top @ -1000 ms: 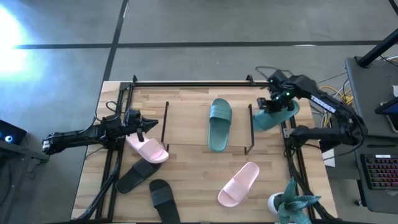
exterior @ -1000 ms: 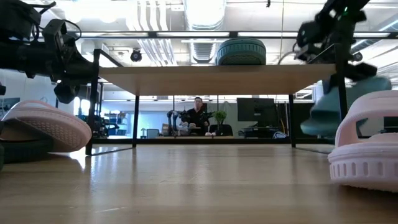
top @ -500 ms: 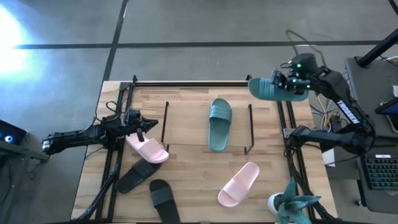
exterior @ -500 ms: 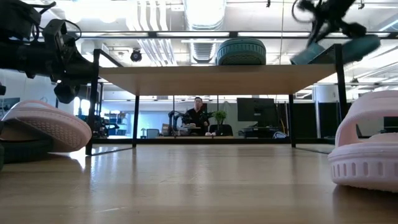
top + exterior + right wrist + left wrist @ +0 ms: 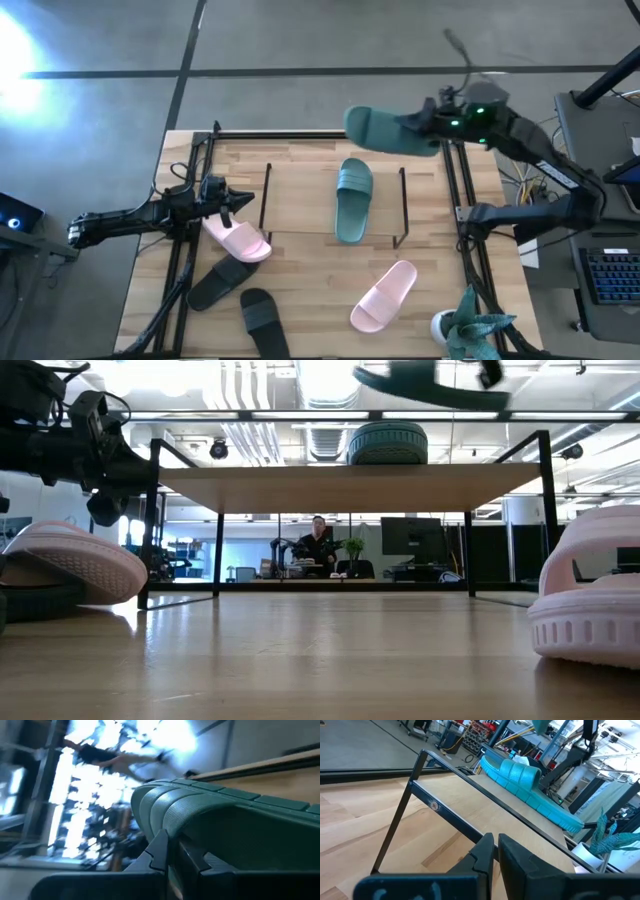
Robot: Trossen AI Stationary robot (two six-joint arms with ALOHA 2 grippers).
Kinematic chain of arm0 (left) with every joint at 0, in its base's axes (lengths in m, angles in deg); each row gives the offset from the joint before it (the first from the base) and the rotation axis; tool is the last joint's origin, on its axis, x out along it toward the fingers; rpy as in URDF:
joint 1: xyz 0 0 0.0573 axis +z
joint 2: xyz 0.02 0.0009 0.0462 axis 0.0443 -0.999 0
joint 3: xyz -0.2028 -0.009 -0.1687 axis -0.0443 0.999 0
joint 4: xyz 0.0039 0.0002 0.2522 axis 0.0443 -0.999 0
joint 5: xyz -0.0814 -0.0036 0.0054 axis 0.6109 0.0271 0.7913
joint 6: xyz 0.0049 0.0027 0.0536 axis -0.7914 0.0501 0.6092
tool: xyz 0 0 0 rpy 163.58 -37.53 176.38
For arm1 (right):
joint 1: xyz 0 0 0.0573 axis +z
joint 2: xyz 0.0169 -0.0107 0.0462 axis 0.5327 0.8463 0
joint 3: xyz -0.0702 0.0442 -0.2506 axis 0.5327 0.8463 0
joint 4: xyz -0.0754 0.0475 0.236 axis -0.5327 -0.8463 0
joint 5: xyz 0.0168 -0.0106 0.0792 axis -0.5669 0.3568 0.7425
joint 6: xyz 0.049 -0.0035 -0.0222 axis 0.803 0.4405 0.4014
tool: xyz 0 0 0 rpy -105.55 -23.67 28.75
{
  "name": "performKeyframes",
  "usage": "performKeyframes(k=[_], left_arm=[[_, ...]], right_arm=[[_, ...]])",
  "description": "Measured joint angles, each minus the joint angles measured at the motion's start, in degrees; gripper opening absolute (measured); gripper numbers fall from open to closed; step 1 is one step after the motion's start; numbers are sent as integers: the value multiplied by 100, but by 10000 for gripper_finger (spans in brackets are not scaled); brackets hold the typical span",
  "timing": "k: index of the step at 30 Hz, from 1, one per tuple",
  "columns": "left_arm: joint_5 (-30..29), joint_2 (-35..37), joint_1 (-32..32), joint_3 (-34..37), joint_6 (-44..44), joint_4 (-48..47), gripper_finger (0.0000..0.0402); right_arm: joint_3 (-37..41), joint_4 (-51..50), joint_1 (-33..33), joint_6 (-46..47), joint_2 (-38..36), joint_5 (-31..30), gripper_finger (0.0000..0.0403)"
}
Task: Pick and place slides into the shelf
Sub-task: Put the green slipper on the shelf
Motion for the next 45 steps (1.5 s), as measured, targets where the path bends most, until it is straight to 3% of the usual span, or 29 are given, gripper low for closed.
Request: performKeyframes(k=[13,16,23,35,45], left_arm=[[1,-1,0,0,0,0,12],[0,0,0,0,0,0,12],[0,2,0,0,2,0,12],[0,-8,-2,0,0,0,12],[2,-17,0,0,2,1,12]], right_arm=[[12,4106,1862,322,2100,-2612,12],[14,4549,2300,559,2513,-3431,12],[-11,4840,3203,1031,2949,-5141,12],[-161,5188,4337,1197,3303,-7380,12],[-156,5548,4498,2578,4019,-7539,12]])
